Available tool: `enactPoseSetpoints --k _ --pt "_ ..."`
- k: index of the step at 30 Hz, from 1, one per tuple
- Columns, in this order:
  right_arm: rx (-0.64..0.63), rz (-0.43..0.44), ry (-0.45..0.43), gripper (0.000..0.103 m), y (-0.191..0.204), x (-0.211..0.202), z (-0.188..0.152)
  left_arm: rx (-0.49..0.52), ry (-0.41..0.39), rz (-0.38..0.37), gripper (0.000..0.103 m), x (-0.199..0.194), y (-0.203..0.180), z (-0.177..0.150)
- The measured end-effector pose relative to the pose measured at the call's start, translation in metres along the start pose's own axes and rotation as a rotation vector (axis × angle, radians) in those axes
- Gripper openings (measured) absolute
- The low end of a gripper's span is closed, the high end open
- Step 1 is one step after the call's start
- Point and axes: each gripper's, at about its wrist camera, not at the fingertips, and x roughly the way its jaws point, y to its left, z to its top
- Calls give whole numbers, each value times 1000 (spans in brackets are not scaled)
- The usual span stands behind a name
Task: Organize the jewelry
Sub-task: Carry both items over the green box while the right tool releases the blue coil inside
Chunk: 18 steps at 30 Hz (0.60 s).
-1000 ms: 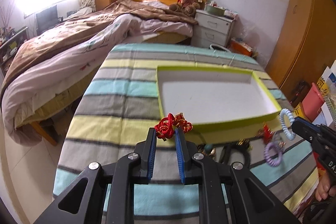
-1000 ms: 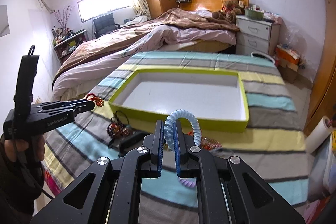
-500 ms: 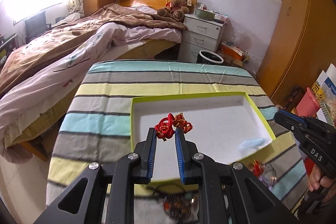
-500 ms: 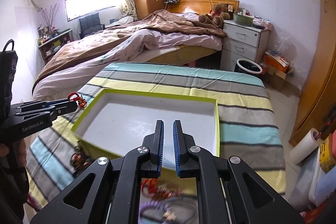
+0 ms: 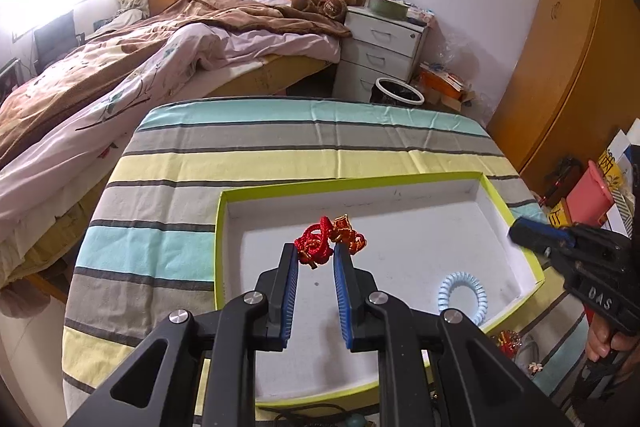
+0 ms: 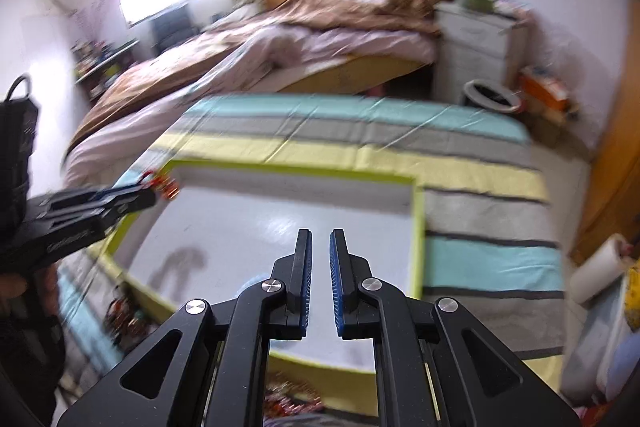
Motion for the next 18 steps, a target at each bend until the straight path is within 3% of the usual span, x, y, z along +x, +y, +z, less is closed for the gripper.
enactPoseSetpoints --k 4,9,17,18 --pt "-68 9 71 11 6 13 -5 -4 17 4 18 5 2 -2" --pt "-116 35 159 35 10 27 -10 -8 37 10 18 10 6 -5" --pt "-168 -22 238 35 15 48 -14 -16 65 20 18 22 11 -5" --pt "-180 -29 238 26 15 50 -14 -18 69 22 18 24 11 -5"
